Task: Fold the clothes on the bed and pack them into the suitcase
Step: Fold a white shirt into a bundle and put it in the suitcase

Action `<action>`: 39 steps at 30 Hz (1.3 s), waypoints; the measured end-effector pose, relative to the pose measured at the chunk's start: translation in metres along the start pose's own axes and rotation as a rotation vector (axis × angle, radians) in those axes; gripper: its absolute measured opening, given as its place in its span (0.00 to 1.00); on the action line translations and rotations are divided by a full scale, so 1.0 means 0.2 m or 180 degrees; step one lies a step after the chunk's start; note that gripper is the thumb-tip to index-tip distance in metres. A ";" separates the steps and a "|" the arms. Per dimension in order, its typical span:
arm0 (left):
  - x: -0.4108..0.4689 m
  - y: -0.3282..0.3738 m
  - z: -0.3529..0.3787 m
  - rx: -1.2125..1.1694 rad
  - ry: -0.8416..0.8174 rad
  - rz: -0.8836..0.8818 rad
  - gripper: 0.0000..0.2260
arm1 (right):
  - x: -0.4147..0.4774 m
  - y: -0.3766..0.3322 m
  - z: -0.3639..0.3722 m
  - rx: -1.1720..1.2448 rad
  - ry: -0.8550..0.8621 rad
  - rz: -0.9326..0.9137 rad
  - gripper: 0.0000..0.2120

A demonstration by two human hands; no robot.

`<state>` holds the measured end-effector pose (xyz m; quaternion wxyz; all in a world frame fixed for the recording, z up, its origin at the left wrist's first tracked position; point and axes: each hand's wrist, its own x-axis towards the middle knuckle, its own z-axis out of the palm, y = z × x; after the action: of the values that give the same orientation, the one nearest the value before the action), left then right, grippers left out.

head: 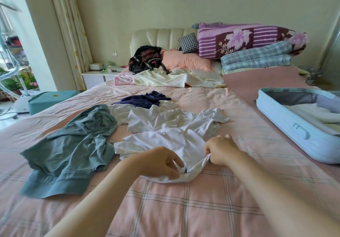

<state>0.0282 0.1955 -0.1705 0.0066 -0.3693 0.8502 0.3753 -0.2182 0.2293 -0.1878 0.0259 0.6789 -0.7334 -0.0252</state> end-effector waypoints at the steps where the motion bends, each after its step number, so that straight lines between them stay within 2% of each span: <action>1: 0.01 -0.01 0.01 0.0075 0.0253 -0.0066 0.03 | -0.03 0.00 -0.01 -0.0019 -0.0156 0.0087 0.09; 3: 0.02 -0.03 0.01 0.0794 0.0903 -0.0054 0.04 | -0.05 -0.03 -0.03 0.0204 -0.0001 -0.0018 0.09; 6: 0.02 -0.08 -0.01 0.1243 0.1231 -0.0133 0.08 | -0.06 -0.19 -0.03 0.1191 0.0804 -0.0505 0.13; 7: 0.02 -0.11 -0.01 0.1364 0.1261 -0.0265 0.13 | -0.07 -0.25 -0.03 0.1515 0.0766 -0.0620 0.15; 9: 0.01 -0.17 -0.01 0.1606 0.1313 -0.0613 0.22 | -0.08 -0.36 -0.01 0.1860 0.0170 -0.0504 0.23; 10: 0.01 -0.20 -0.01 0.1706 0.1330 -0.0802 0.25 | -0.06 -0.40 0.03 0.1817 -0.0033 -0.0459 0.23; 11: 0.01 -0.23 -0.01 0.1778 0.1328 -0.0939 0.26 | -0.05 -0.41 0.05 0.1656 -0.0069 -0.0405 0.14; 12: 0.02 -0.26 -0.02 0.1816 0.1370 -0.0987 0.25 | -0.04 -0.41 0.05 0.1599 0.0033 -0.0372 0.02; 14: 0.02 -0.28 -0.05 0.1725 0.1640 -0.0893 0.16 | -0.02 -0.38 0.05 0.1705 0.0227 -0.0251 0.14; 16: 0.02 -0.28 -0.07 0.1594 0.1992 -0.0744 0.11 | -0.03 -0.33 -0.01 0.2002 0.0464 -0.0109 0.12; 18: 0.01 -0.25 -0.08 0.1515 0.2363 -0.0590 0.12 | -0.05 -0.26 -0.07 0.2211 0.0794 0.0095 0.09; 20: -0.02 -0.18 -0.10 0.1499 0.2623 -0.0436 0.12 | -0.10 -0.16 -0.11 0.1906 0.0807 0.0400 0.10; 21: -0.04 -0.14 -0.11 0.1390 0.2551 -0.0364 0.11 | -0.12 -0.09 -0.11 0.1417 0.0677 0.0612 0.09; 22: -0.06 -0.10 -0.12 0.1191 0.2255 -0.0302 0.11 | -0.16 -0.04 -0.13 0.0794 0.0427 0.0844 0.09; 24: -0.10 -0.03 -0.11 0.0609 0.1063 -0.0324 0.09 | -0.24 0.03 -0.16 -0.0168 -0.0341 0.1179 0.15; 26: -0.15 0.02 -0.08 0.0101 -0.0105 -0.0633 0.12 | -0.29 0.05 -0.16 -0.0585 -0.0997 0.1238 0.14; 27: -0.16 0.04 -0.06 -0.0059 -0.0416 -0.0814 0.16 | -0.30 0.04 -0.16 -0.0670 -0.1089 0.1194 0.16; 28: -0.15 0.03 -0.05 -0.0059 -0.0427 -0.0870 0.18 | -0.29 0.03 -0.16 -0.0661 -0.0907 0.1091 0.17; 29: -0.13 0.01 -0.04 0.0125 -0.0191 -0.0778 0.17 | -0.28 0.01 -0.15 -0.0488 -0.0537 0.0868 0.19; 31: -0.10 -0.02 -0.03 0.0756 0.0577 -0.0509 0.07 | -0.25 -0.04 -0.13 0.0529 -0.0028 0.0196 0.22; 32: -0.08 -0.04 -0.03 0.1132 0.0849 -0.0457 0.09 | -0.25 -0.08 -0.13 0.1191 -0.0074 -0.0075 0.23; 33: -0.07 -0.06 -0.02 0.1497 0.0958 -0.0487 0.15 | -0.25 -0.12 -0.10 0.1527 -0.0288 -0.0153 0.24; 34: -0.06 -0.08 -0.01 0.1843 0.0945 -0.0579 0.20 | -0.25 -0.15 -0.08 0.1559 -0.0429 -0.0171 0.23; 35: -0.05 -0.09 0.00 0.2176 0.0933 -0.0694 0.20 | -0.24 -0.15 -0.05 0.1283 -0.0457 -0.0204 0.20; 36: -0.04 -0.09 0.01 0.2375 0.0979 -0.0764 0.15 | -0.22 -0.15 -0.02 0.0966 -0.0344 -0.0219 0.16; 37: -0.04 -0.09 0.01 0.2383 0.1133 -0.0797 0.10 | -0.21 -0.14 0.00 0.0818 -0.0180 -0.0174 0.11; 39: -0.03 -0.07 0.00 0.1920 0.1647 -0.0685 0.06 | -0.20 -0.10 -0.01 0.1235 0.0162 -0.0141 0.09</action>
<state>0.0410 0.1930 -0.1775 -0.0602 -0.5198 0.8522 0.0011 -0.1941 0.2680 -0.1879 -0.0876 0.6875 -0.7085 0.1332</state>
